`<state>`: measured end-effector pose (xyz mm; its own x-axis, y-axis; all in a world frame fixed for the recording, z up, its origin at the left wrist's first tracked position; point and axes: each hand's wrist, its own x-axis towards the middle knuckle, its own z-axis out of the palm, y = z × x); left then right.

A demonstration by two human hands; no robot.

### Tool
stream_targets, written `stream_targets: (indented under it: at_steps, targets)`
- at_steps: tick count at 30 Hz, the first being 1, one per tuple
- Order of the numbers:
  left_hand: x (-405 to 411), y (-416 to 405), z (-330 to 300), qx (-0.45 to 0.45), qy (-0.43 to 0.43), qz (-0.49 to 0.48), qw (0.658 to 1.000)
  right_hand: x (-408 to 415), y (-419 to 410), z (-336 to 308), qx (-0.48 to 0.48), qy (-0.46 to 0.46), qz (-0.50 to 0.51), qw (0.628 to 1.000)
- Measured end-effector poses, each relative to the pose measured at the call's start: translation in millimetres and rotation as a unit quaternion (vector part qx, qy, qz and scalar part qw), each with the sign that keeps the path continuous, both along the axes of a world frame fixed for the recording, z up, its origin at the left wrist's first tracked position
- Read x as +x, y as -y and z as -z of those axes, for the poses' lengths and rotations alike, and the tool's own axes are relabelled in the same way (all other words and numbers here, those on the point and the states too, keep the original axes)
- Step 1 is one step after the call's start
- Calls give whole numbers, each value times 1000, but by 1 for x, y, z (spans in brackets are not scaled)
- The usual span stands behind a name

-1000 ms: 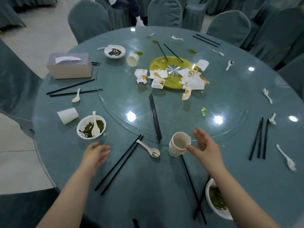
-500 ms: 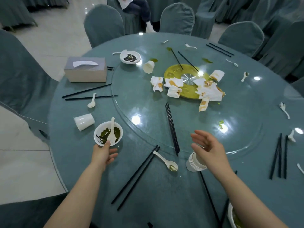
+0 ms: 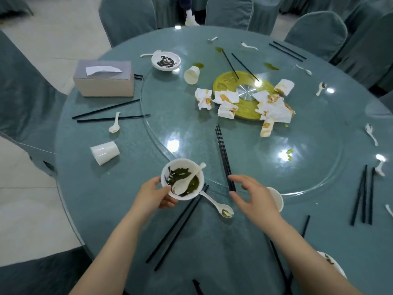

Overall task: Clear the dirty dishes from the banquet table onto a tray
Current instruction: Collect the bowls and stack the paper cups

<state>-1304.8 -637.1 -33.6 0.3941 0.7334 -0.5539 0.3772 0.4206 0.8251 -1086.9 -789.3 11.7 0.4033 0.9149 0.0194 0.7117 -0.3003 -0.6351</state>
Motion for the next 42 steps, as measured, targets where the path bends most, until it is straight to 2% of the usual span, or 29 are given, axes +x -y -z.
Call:
stream_targets:
  at_steps: [4,8,12,14,16,18,21,24,28,32,37,42]
  targets:
    - [17,31,-25,-7,24,104,994,-9,3,2,37,91,-67,993]
    - [26,53,-36,-2,41,161,986,-11,17,3,25,194,-135,971]
    - [28,70,-40,12,46,202,978,-12,35,5,2,227,-134,965]
    - [29,76,-40,12,39,215,976,-13,44,6,-28,204,-100,973]
    - [30,81,-38,10,34,229,973,-11,55,8,-55,139,-45,988]
    - [33,86,-36,5,41,243,969,-8,71,10,-43,81,6,996]
    - [45,98,-34,-1,43,278,960,-4,101,8,-24,13,72,997]
    - [62,113,-35,-5,51,317,947,-1,134,7,-54,-18,124,991]
    - [89,140,-37,-12,54,374,926,2,174,12,-101,-97,225,964]
    - [112,170,-35,-42,42,414,908,8,211,22,-67,-127,327,934]
    - [117,185,-31,-65,45,394,916,21,263,38,-42,-172,481,859]
    - [111,182,-27,-61,23,356,932,32,283,58,-91,-158,534,826]
